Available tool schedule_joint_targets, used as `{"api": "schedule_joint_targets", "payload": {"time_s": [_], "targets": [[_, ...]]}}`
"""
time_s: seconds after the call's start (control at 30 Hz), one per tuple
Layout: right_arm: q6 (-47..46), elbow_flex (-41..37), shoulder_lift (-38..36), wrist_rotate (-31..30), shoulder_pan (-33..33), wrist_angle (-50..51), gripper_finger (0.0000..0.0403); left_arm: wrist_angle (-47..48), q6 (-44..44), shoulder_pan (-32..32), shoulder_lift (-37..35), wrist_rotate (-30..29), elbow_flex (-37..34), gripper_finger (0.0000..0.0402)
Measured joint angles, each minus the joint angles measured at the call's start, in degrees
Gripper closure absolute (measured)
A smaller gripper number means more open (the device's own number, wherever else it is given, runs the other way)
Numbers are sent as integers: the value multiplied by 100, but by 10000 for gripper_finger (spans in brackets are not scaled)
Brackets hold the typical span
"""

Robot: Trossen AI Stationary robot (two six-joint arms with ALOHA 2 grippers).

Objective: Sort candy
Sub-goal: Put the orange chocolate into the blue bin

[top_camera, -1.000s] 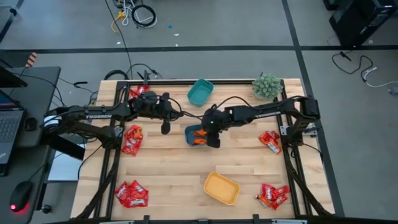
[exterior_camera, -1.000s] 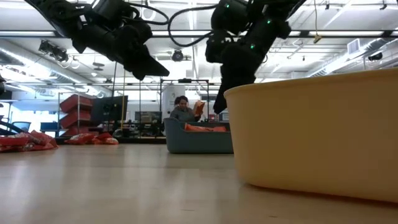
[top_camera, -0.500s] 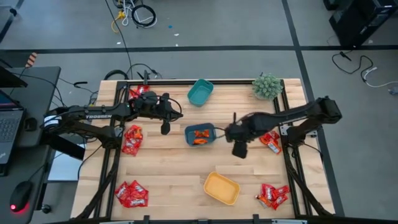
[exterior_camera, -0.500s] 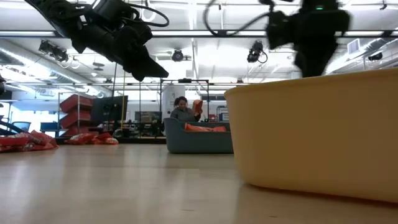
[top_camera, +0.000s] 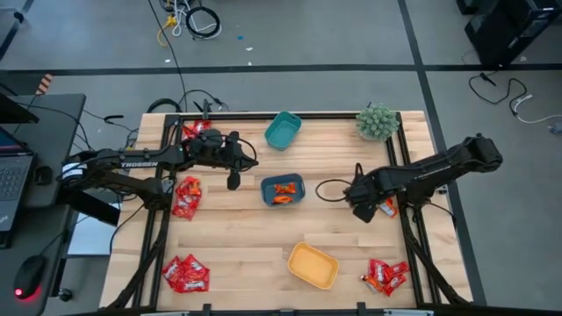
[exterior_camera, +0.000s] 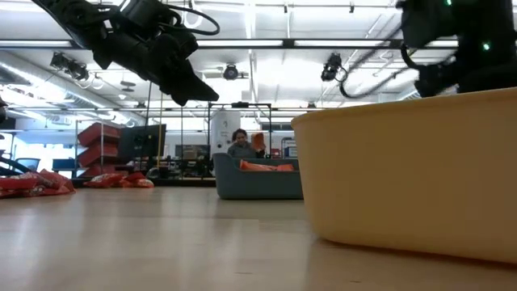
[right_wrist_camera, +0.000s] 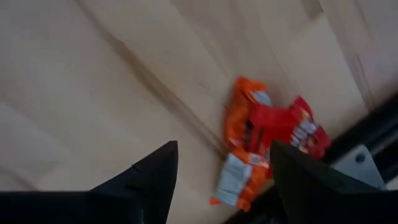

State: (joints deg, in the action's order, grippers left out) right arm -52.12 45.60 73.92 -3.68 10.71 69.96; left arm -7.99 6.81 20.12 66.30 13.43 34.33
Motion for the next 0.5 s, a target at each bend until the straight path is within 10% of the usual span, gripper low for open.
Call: {"api": "schedule_joint_targets", "payload": {"time_s": [0.5], "targets": [[-196, -898, 385, 491, -154, -419, 172, 12, -224, -2, 0, 2, 0, 401]]}}
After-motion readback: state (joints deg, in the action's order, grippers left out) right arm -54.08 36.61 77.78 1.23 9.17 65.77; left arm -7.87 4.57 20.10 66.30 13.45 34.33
